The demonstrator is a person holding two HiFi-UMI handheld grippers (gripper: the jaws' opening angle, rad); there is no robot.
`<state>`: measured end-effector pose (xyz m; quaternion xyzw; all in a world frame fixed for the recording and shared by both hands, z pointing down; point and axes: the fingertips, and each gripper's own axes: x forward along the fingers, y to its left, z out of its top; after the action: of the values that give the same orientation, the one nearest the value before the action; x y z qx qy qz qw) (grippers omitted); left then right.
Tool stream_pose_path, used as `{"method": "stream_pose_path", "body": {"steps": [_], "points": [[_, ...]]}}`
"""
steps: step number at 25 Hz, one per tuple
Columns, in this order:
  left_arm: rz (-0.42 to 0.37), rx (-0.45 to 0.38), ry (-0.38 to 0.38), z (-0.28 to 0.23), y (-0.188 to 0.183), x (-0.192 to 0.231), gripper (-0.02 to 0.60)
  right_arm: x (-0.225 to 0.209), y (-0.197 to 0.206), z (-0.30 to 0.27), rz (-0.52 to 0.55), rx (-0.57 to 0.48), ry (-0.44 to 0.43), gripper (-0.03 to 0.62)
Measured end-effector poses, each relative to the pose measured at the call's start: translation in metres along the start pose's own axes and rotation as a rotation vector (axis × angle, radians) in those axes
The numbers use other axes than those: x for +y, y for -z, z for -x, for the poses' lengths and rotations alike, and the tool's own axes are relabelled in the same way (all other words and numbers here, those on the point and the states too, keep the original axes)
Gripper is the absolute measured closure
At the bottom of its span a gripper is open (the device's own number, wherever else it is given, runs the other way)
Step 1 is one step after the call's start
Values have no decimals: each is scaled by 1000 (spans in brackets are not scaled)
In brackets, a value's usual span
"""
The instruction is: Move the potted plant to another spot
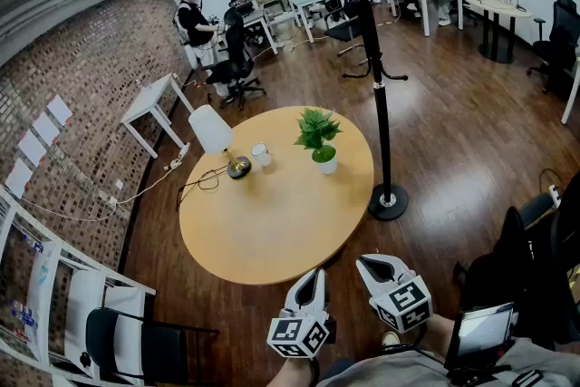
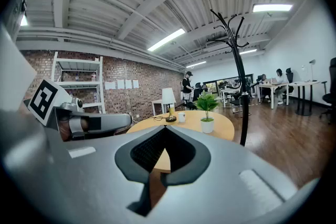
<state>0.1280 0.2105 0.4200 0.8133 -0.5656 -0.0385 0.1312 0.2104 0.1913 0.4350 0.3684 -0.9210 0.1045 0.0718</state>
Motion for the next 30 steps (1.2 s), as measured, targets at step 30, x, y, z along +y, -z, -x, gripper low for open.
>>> {"method": "stream_pose_path", "body": {"steps": [30], "points": [[21,78,217,-249,-43,193,580,-139,-48,-262,-5,32,231,586]]}}
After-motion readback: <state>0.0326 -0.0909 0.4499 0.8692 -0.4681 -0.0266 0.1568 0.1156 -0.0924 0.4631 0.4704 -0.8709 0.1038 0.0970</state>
